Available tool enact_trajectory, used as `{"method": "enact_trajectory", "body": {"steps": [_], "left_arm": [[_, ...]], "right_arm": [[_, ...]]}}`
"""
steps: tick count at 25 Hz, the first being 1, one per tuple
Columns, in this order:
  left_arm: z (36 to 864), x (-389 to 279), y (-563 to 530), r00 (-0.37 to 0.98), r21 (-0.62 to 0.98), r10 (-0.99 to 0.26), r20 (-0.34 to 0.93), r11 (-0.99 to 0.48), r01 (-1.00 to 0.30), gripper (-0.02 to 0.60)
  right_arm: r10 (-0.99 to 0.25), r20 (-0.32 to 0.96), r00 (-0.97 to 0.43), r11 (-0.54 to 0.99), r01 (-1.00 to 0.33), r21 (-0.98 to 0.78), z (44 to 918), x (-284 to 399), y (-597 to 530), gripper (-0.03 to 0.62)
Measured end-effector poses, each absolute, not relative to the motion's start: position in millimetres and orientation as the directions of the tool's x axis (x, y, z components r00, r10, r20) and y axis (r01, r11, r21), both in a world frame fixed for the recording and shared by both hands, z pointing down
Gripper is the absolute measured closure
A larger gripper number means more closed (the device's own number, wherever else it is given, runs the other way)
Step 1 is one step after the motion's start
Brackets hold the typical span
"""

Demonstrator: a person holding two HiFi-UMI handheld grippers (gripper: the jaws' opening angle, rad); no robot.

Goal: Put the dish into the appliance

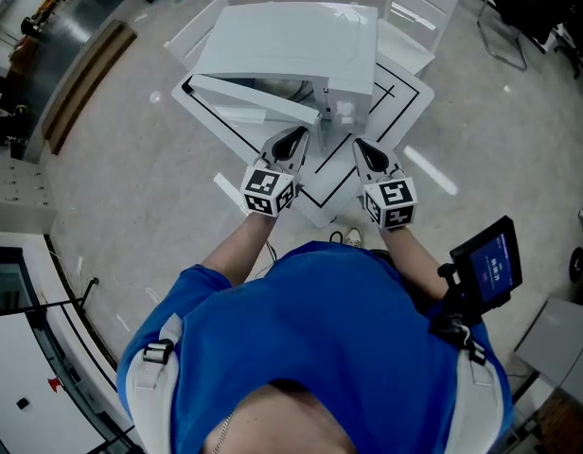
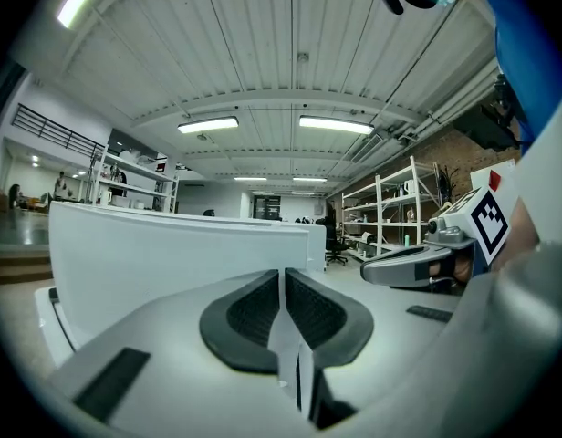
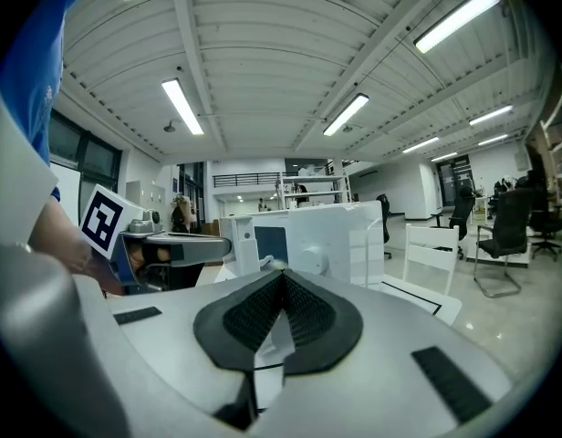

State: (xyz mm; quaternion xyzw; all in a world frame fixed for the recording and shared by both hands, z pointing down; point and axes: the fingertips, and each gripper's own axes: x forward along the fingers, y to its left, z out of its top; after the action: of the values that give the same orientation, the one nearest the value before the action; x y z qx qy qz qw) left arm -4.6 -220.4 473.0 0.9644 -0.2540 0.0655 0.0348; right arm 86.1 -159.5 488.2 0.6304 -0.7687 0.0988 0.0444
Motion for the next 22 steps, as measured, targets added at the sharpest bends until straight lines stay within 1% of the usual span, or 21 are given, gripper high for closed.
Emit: {"method": "enact_trajectory", "body": {"steps": [16, 22], "left_arm": [[473, 39, -262, 0.846, 0.038, -0.508, 0.161, -0.854, -0.519, 0.571], [473, 40, -269, 0.830, 0.048, -0.535, 0.159, -0.835, -0.548, 0.572]], "right_arm": [[-0.968, 0.179, -0.176, 0.159, -0.982, -0.101, 487, 128, -175, 0.592], [-0.969, 0.180, -0.171, 0.154, -0.983, -0.101, 489, 134, -174, 0.592]]}}
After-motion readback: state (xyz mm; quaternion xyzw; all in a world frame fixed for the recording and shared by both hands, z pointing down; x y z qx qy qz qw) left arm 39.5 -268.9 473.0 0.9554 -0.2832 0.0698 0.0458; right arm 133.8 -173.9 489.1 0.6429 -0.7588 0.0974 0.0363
